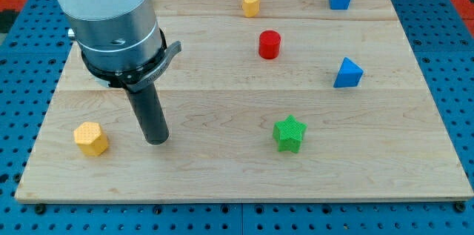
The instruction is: Move the green star left a bit
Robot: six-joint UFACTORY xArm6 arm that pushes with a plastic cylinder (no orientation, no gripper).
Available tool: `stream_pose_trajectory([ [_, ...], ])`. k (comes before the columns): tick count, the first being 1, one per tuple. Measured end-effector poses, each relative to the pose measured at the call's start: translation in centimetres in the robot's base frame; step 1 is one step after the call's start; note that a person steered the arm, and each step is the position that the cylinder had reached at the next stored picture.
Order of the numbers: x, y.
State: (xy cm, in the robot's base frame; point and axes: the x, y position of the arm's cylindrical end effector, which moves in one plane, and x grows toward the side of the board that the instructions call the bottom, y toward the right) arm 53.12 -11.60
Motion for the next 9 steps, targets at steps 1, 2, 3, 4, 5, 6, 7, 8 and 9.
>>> stream_pose_trajectory([
  [1, 0.0, 3.1],
  [2, -0.5, 6.9],
  [3, -2.8, 11.1],
  [4, -3.9, 17.7],
  [5, -4.0, 23.5],
  [6, -2.2, 24.3],
  [7, 0.4, 23.7],
  [8, 0.4, 21.3],
  [9, 0.4, 14.7],
])
